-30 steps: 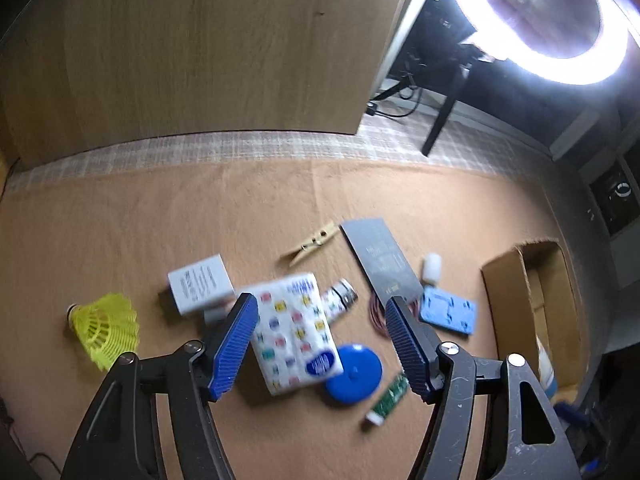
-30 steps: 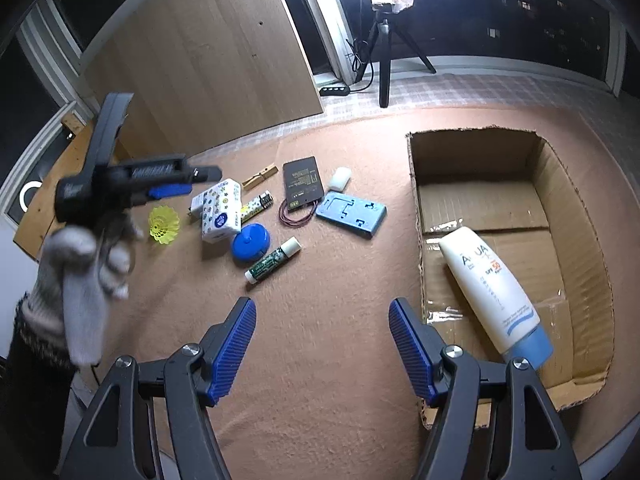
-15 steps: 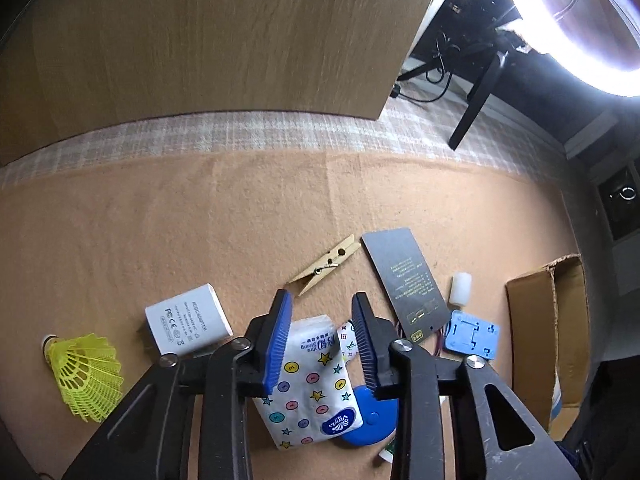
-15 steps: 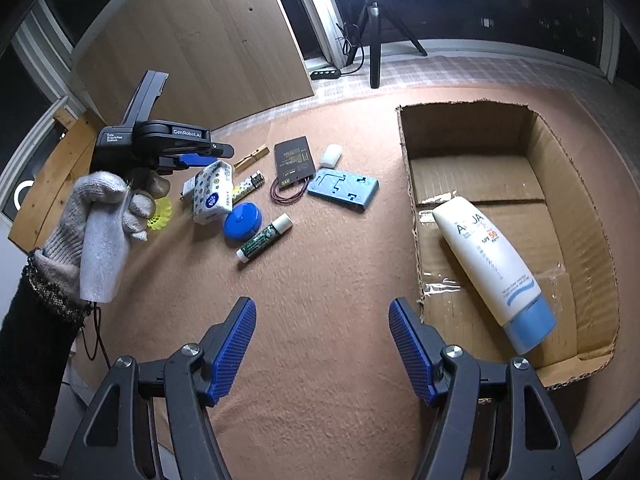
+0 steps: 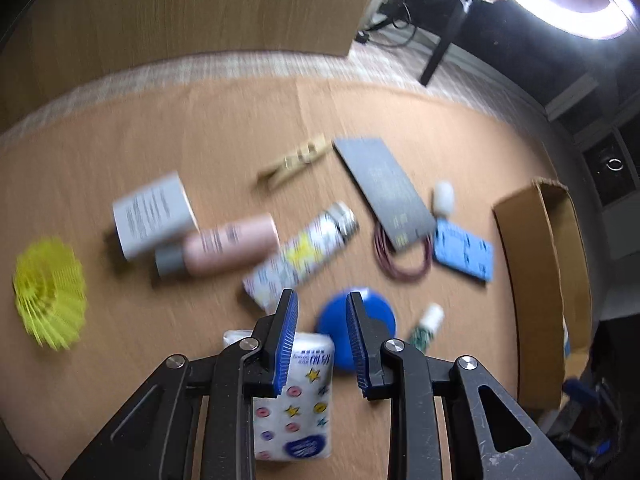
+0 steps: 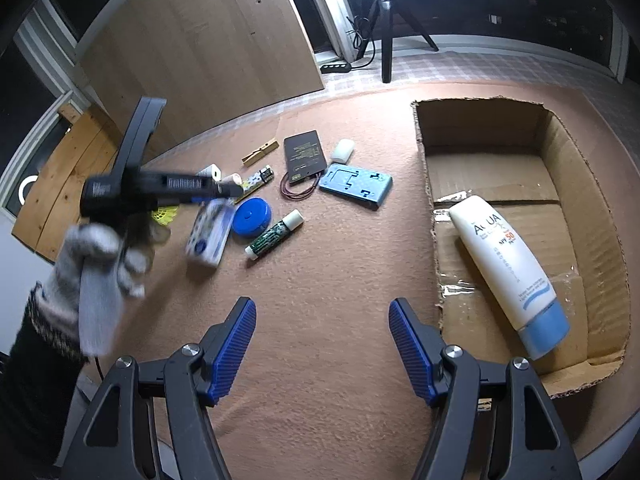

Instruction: Organize objects

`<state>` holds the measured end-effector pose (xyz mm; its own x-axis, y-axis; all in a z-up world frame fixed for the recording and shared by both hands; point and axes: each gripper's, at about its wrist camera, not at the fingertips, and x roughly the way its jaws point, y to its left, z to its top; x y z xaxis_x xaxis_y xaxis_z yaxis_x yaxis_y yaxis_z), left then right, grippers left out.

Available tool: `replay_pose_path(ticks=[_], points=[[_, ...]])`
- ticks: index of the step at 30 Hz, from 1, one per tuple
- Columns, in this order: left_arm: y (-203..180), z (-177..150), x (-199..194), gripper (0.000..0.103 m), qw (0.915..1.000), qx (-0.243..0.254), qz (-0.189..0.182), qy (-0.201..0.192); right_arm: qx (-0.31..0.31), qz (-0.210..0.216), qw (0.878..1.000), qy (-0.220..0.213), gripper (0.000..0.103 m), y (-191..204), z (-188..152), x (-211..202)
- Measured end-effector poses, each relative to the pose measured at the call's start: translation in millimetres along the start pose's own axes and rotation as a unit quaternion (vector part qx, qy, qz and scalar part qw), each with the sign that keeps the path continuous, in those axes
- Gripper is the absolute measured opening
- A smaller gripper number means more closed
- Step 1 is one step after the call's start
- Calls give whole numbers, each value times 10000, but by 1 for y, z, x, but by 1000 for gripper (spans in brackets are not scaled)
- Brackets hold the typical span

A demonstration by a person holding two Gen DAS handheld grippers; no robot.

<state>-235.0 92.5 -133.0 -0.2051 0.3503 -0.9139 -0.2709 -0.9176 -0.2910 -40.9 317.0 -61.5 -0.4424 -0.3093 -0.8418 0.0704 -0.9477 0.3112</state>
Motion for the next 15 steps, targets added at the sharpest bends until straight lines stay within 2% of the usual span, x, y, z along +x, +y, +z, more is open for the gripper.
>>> replay_pose_path(ticks=[2,6,10,15], points=[[2,-14,0,27,9998,-130,-127,42,-33,2,10000,7,65,2,1,1],[4,-37,-4,27,9998,-186,-75,-10,-60,36,10000,56,65,6,2,5],[9,-57,-6,27,9990,-370,-239,22,-107,101,9998,110,65,11,2,9],[10,-73,-10,27,9992,-334,-223,40,-146,142,9996,178,65,17,-1,16]])
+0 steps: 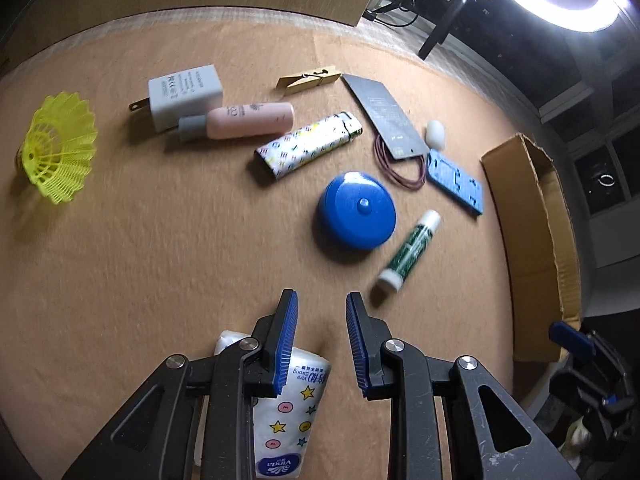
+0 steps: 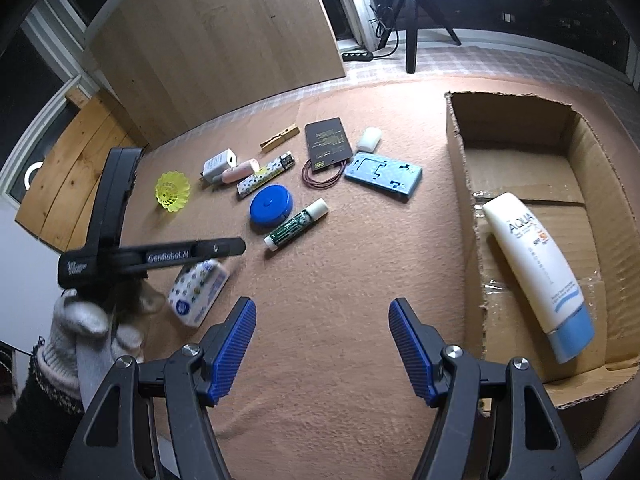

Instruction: Organize objects

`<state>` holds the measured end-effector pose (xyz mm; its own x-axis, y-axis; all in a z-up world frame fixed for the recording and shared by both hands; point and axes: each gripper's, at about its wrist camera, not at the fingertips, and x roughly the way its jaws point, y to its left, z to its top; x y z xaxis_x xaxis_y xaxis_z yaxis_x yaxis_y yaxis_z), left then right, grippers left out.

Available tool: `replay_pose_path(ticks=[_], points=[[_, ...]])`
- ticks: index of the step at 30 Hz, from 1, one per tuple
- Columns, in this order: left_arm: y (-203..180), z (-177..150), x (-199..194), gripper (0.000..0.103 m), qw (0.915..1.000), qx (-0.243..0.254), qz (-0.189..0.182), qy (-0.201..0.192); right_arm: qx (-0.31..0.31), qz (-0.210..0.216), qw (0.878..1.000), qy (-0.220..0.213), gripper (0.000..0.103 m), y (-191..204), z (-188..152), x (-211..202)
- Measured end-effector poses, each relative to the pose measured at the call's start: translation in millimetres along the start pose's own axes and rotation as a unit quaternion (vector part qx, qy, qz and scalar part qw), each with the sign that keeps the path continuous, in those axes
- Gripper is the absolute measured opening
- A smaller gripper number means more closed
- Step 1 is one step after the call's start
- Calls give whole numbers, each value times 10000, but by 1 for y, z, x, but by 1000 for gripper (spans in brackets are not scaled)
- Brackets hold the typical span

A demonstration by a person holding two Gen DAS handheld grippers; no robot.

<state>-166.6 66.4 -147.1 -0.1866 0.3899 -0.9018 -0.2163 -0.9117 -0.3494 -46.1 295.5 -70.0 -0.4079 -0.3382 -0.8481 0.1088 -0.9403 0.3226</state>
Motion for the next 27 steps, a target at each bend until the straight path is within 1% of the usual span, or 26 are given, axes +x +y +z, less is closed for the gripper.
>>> replay_pose_path(ticks=[3,5,7,9,11,13,17,20,21,23,27], points=[[2,-4,-11,27,9999,-59,-68,-94,15,25,10000,26,65,2,0,4],[4,-5,-23,34,9997,-70,-87,-224,31,63,10000,50,65,3,0,7],[7,-7,-37,54,9992,-71,-116,-380,62,131,9999,93,65,4,0,11],[13,-12,-49,62,9987,-21,-99,-497,97,200,9996,152,65,6,-1,15],[22,-19,-56,64,9985,2,-52,-542,120,272,9994,200,65,9,-2,18],[32,-27,-60,64,9986,-25,-130,-511,137,344,9990,254,65,13,-2,23],[49,-38,-51,64,9989,-196,-238,-357,179,471,9980,392,65,20,-3,34],[61,-47,-45,64,9966,-452,-631,-257,199,567,9969,507,65,25,-2,43],[63,-51,-45,64,9961,-487,-695,-242,197,587,9967,529,65,27,-2,45],[62,-57,-43,64,9956,-462,-793,-204,167,658,9959,592,65,32,1,50],[50,-67,-36,64,9961,-315,-814,-125,113,725,9951,657,65,42,4,58]])
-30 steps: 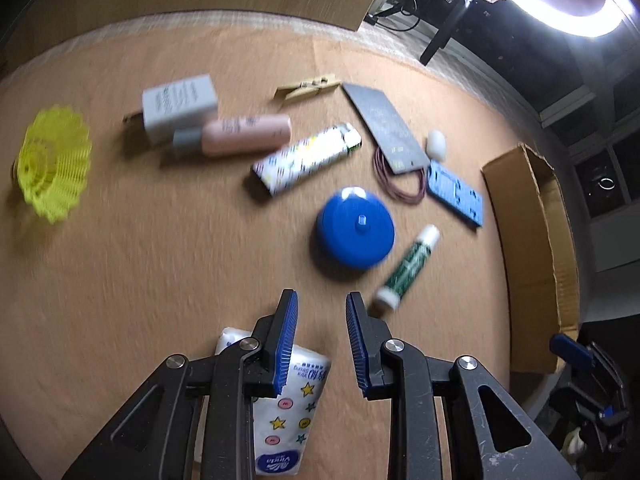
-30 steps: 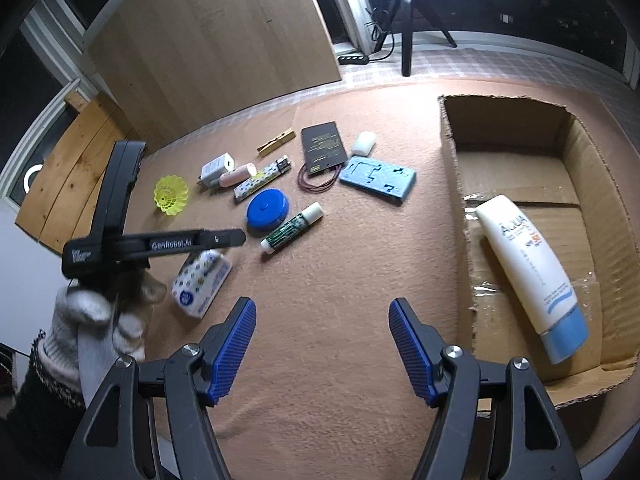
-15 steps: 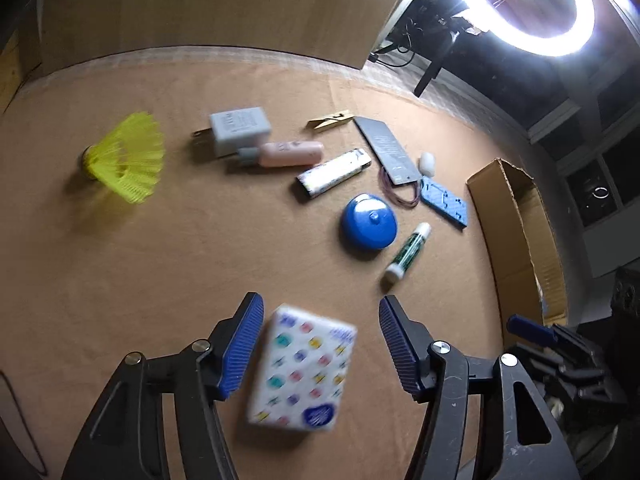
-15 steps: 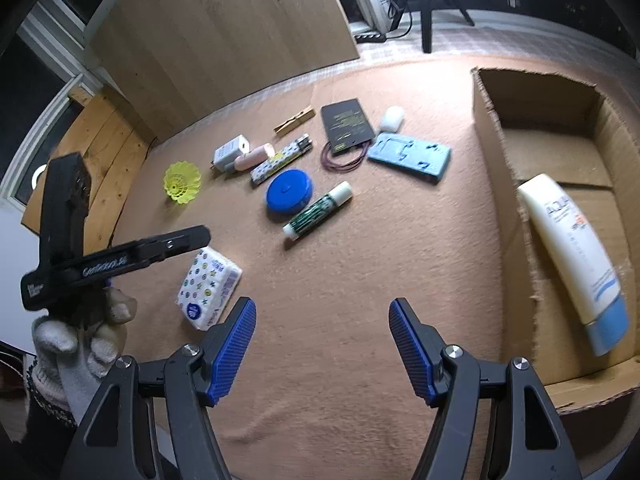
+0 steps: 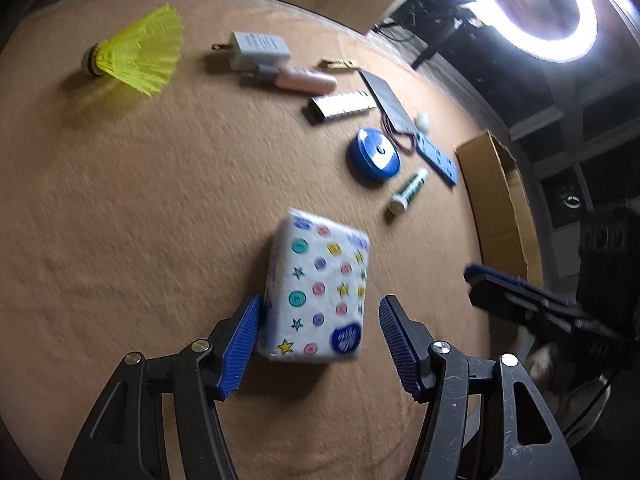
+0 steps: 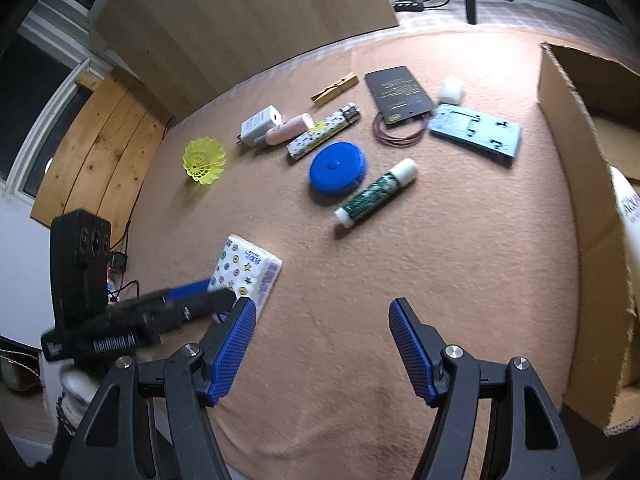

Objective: Organize objects
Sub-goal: 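Close the right tool on the tissue pack and lift it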

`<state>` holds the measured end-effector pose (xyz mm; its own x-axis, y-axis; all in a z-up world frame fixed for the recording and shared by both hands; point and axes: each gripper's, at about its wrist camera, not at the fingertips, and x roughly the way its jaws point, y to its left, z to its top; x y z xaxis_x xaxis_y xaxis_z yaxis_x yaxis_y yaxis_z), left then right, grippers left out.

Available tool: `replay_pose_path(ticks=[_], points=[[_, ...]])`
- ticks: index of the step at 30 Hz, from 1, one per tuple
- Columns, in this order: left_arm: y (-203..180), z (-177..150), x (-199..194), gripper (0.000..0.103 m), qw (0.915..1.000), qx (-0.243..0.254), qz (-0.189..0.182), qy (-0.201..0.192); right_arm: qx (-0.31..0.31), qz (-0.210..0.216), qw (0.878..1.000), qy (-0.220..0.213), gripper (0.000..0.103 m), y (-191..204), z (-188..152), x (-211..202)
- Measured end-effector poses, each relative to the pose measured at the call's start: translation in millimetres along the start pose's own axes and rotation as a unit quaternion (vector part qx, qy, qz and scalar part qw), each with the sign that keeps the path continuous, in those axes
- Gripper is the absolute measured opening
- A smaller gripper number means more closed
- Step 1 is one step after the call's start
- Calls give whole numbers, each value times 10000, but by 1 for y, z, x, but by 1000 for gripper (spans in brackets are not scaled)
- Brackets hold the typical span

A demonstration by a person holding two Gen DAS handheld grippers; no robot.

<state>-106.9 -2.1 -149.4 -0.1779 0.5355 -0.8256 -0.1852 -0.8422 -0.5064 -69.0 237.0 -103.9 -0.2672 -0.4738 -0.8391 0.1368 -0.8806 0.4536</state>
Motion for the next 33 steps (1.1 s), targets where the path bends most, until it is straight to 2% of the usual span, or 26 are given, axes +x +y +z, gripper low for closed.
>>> replay_pose_path(ticks=[9,12,14,15,16,17,21,25,33], points=[[-19,-13,6,63,9992,330,210,-53,-156,35,9997,197,65,17,10,22],[-23,-14,7,63,9988,404,279,-77,-176,174,9991,357,65,21,14,33],[-23,-13,8,56,9987,419,279,-83,-187,234,9985,449,59,24,17,39],[-23,-13,9,53,9987,422,275,-76,-188,269,9982,508,52,25,18,43],[-23,-12,10,53,9987,425,282,-86,-171,318,9977,582,45,25,19,47],[-23,-12,10,53,9986,430,285,-95,-136,403,9968,673,43,25,21,52],[-22,-12,8,51,9985,449,288,-107,-137,421,9956,822,41,26,25,64],[-22,-12,7,49,9984,460,298,-108,-187,587,9932,986,30,29,25,72],[-45,-7,3,49,9973,635,304,-205,-314,472,9953,787,30,30,29,54]])
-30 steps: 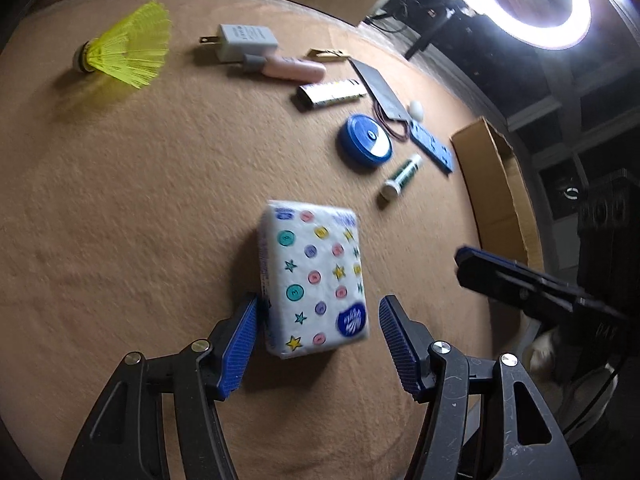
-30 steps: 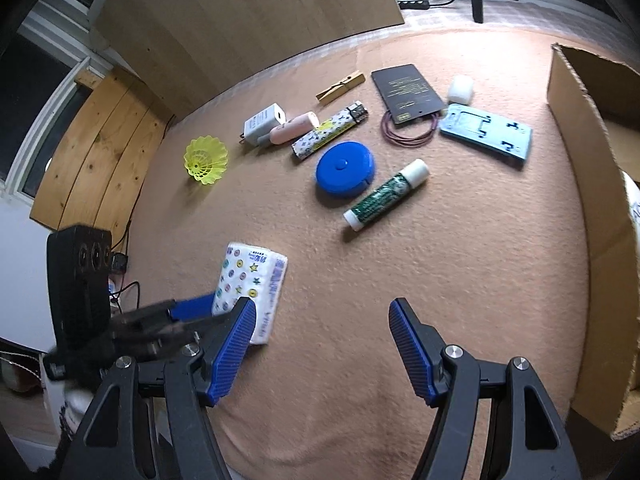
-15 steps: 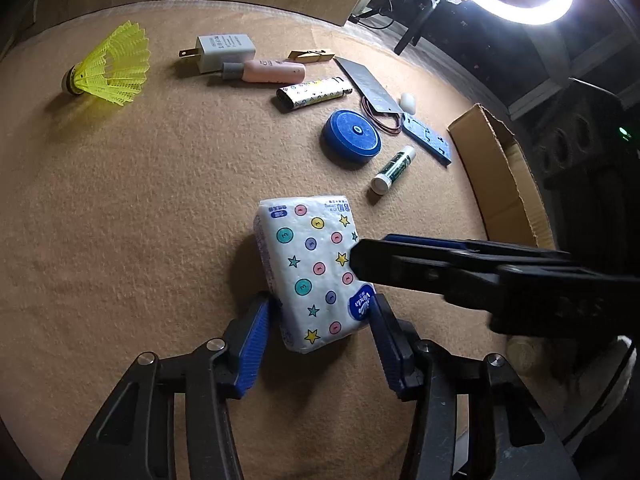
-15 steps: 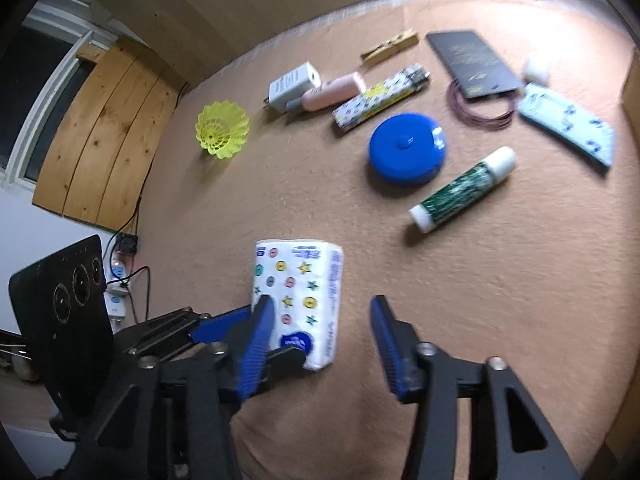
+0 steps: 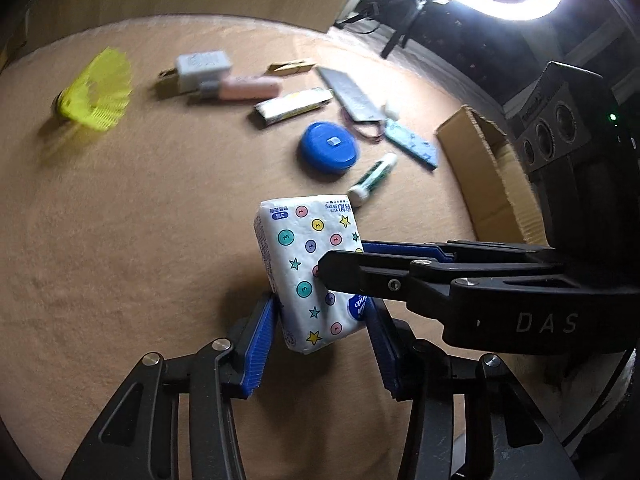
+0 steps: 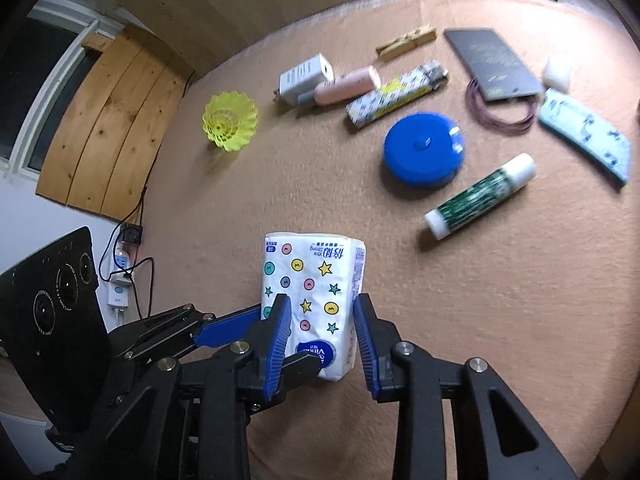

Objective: Organize objects
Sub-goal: 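Close the right tool on the tissue pack and lift it, then carry the tissue pack into the box and open the right tool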

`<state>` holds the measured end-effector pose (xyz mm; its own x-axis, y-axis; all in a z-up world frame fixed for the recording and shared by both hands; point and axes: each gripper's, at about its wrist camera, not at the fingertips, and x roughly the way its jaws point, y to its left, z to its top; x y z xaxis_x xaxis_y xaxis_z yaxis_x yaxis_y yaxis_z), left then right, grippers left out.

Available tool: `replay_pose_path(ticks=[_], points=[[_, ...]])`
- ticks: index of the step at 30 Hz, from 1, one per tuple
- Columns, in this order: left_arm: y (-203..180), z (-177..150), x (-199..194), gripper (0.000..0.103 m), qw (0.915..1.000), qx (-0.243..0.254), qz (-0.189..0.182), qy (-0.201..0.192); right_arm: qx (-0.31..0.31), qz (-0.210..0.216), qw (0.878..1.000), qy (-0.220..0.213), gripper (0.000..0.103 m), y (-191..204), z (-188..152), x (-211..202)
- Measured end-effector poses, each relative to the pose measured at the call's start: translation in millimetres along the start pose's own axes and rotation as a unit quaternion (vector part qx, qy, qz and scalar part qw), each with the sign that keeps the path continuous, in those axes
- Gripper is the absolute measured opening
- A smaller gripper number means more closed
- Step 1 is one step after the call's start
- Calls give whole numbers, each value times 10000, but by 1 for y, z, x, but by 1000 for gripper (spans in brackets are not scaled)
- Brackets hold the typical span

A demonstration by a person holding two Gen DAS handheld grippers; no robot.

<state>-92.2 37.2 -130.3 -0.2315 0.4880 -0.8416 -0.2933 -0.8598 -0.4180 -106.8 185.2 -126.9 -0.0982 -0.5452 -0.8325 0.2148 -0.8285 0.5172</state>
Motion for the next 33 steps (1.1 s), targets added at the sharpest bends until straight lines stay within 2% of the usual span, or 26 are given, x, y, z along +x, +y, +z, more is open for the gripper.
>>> replay_pose_path(ticks=[5,12,19,27,33], points=[[-39,13,-5,49,9992,369,-53,-134,-14,-137,9993,-334,30,-13,0,-39],[-105,33,1,49,9956,842,-330,-230,140,-387,9959,-804,30,-46,-6,-99],[-178,49,28,49,9897,1288,-602,-140,322,-783,9892,-1199,30,-89,-21,-154],[-243,56,67,49,9839,1613,-763,73,670,-1060,9821,-1403,30,-143,-43,-192],[-276,59,93,49,9803,1807,-769,215,884,-1199,9781,-1456,30,-175,-57,-206]])
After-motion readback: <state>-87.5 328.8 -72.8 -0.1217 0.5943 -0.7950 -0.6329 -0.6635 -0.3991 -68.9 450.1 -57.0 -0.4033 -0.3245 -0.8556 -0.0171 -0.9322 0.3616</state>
